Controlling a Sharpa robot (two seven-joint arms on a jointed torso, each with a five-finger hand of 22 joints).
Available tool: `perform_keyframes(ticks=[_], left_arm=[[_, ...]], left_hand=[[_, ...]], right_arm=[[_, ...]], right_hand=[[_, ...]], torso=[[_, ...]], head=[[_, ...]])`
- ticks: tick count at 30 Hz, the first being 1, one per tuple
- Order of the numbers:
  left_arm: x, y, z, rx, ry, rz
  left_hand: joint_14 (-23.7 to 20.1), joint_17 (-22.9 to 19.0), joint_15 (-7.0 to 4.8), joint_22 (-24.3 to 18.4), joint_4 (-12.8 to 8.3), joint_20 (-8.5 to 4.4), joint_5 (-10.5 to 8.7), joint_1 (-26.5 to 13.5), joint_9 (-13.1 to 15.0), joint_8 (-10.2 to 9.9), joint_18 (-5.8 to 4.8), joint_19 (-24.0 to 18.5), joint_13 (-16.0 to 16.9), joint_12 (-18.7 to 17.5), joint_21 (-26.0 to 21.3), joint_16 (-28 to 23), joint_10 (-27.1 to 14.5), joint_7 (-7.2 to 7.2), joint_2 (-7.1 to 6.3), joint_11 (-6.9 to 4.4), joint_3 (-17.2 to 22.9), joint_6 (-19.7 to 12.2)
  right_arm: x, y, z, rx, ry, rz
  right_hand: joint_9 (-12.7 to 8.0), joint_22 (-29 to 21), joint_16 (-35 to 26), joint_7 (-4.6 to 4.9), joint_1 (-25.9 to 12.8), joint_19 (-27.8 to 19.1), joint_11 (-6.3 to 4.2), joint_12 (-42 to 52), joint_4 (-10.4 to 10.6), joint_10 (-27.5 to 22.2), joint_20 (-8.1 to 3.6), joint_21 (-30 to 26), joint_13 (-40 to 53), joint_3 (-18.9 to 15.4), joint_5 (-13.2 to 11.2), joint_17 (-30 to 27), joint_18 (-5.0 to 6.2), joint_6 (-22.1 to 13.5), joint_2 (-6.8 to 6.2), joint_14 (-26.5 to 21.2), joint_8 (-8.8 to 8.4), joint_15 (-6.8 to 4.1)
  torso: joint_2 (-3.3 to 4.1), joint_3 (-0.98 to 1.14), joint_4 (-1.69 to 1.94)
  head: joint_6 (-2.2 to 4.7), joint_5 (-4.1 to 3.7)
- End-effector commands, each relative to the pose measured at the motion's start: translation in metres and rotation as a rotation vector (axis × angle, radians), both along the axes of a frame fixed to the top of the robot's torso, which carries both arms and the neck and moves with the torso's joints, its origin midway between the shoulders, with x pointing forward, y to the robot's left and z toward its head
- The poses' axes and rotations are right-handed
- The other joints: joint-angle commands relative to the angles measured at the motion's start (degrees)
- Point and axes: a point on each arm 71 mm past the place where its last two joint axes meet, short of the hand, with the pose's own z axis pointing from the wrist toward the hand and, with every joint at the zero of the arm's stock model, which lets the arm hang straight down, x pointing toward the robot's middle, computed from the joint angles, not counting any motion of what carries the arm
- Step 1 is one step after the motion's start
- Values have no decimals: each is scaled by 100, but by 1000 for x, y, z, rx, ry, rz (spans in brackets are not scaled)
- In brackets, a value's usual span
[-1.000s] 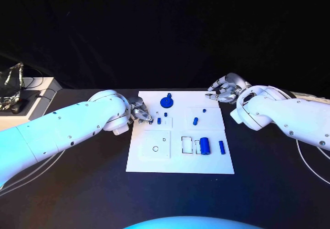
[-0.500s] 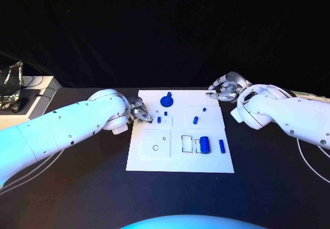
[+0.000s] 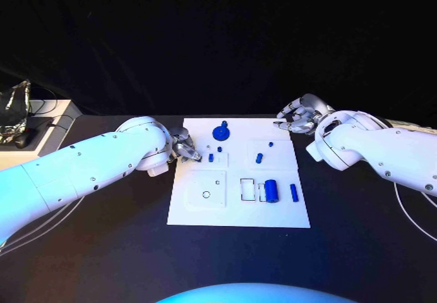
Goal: Assemble the parts on the task board
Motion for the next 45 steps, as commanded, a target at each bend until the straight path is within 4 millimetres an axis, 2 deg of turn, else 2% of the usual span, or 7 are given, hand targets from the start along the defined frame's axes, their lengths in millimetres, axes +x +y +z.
perform_keyframes(ticks=[1, 19, 25, 28, 32, 40, 45], left_arm=[[-1, 1, -3, 26, 19, -14], [-2, -7, -5, 39, 51, -48], [-2, -9, -6, 43, 63, -56], [-2, -10, -7, 43, 66, -58], [-1, -11, -7, 43, 68, -59], [0, -13, -7, 42, 67, -57], [1, -13, -7, 41, 66, -55]], left_hand=[[535, 1246, -43, 282, -560, -8, 20, -4, 495, 163, -87, 14, -4, 5, 19, 34, 32, -337, 72, -26, 516, 385], [553, 1315, -50, 329, -558, -18, 17, -153, 463, 184, -99, 40, 153, 91, 41, 67, 133, -355, 109, -36, 481, 462], [559, 1339, -61, 350, -426, -28, -31, -387, 399, 178, -103, 48, 219, 106, 48, 78, 183, -379, 183, -51, 289, 523], [563, 1352, -63, 357, -399, -31, -33, -430, 385, 175, -105, 52, 254, 122, 50, 84, 195, -384, 189, -54, 244, 535], [563, 1353, -67, 363, -370, -34, -42, -486, 364, 171, -106, 55, 257, 117, 52, 85, 199, -391, 176, -58, 169, 546], [572, 1384, -72, 389, -326, -39, -44, -518, 340, 170, -112, 72, 318, 147, 64, 99, 223, -402, 228, -67, 124, 575], [572, 1386, -77, 395, -271, -45, -63, -603, 302, 159, -114, 76, 336, 145, 67, 101, 233, -408, 193, -71, -8, 596]], right_arm=[[0, 1, 0, -6, -4, 15], [0, 0, 0, -7, -4, 12], [0, 0, 0, -7, -4, 11], [0, 0, 0, -7, -5, 11], [0, 0, 0, -6, -5, 11], [0, 0, 0, -6, -6, 12], [0, 0, 0, -6, -6, 12]], right_hand=[[8, 1099, -18, 7, -25, 345, 4, 25, -1, 20, 8, -38, 845, 37, 22, 1100, 74, -36, -53, 501, 32, -10], [8, 1099, -18, 7, -25, 345, 4, 25, -1, 20, 8, -38, 845, 37, 22, 1100, 74, -36, -53, 501, 32, -10], [8, 1099, -18, 7, -25, 345, 4, 25, -1, 20, 8, -38, 845, 37, 22, 1100, 74, -36, -53, 501, 32, -10], [8, 1099, -18, 7, -25, 345, 4, 25, -1, 20, 8, -38, 845, 37, 22, 1100, 74, -36, -53, 501, 32, -10], [8, 1099, -18, 7, -25, 345, 4, 25, -1, 20, 8, -38, 845, 37, 22, 1100, 74, -36, -53, 501, 32, -10], [12, 1098, -21, 6, -38, 344, 4, 19, 0, 14, 7, -42, 838, 63, 37, 1092, 75, -39, -71, 500, 40, -11], [12, 1098, -21, 6, -38, 344, 4, 19, 0, 14, 7, -42, 838, 63, 37, 1092, 75, -39, -71, 500, 40, -11]], torso=[[3, -1, -3], [5, 8, -7], [1, 9, -4], [3, 4, 1], [4, 8, -1], [7, 3, -4], [4, 3, 2]], head=[[-8, 1], [-38, -7], [-36, -12], [-41, -15], [-39, -8], [-49, -8], [-58, -14]])
